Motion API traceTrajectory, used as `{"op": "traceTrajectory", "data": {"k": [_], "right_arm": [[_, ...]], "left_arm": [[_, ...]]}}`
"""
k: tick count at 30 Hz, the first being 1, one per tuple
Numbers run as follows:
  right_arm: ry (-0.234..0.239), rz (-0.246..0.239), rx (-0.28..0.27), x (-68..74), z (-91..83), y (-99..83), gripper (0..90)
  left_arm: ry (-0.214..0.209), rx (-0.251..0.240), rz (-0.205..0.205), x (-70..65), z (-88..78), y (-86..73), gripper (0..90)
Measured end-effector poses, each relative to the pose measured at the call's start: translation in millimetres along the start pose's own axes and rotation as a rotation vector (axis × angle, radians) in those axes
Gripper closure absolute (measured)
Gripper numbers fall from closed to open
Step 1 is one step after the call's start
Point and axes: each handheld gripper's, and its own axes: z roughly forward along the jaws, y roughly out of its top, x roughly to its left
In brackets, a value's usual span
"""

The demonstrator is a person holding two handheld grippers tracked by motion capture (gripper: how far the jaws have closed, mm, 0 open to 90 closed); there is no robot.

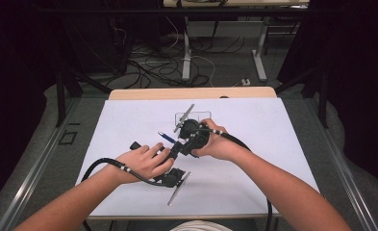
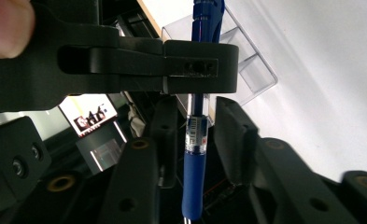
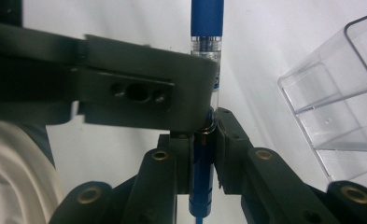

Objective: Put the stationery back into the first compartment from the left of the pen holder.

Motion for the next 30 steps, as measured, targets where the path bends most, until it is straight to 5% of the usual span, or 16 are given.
{"op": "traceTrajectory", "data": {"k": [4, 13, 18, 23, 29, 30], "right_arm": [[-0.021, -0.014, -0.007, -6.0, 0.6, 1.4, 79.2], [-0.057, 0.046, -0.05, -22.1, -3.8, 3.8, 79.2], [-0.088, 0.083, -0.124, -30.9, -10.4, 6.6, 79.2], [-0.119, 0.116, -0.197, -38.5, -15.8, 9.9, 79.2], [-0.175, 0.163, -0.316, -46.7, -20.3, 14.1, 79.2], [-0.182, 0.167, -0.333, -47.6, -20.7, 14.8, 79.2]], "left_arm": [[-0.011, -0.01, -0.032, -0.1, -1.2, -2.4, 65.2], [-0.042, 0.008, -0.063, -6.4, -3.2, -10.7, 61.5], [-0.047, 0.008, -0.083, -11.1, -0.8, -16.1, 59.3], [-0.08, 0.016, -0.144, -11.1, 2.2, -24.2, 57.6], [-0.124, 0.083, -0.263, -8.3, 13.0, -39.1, 53.9], [-0.117, 0.065, -0.378, -12.8, 17.5, -42.7, 53.5]]}}
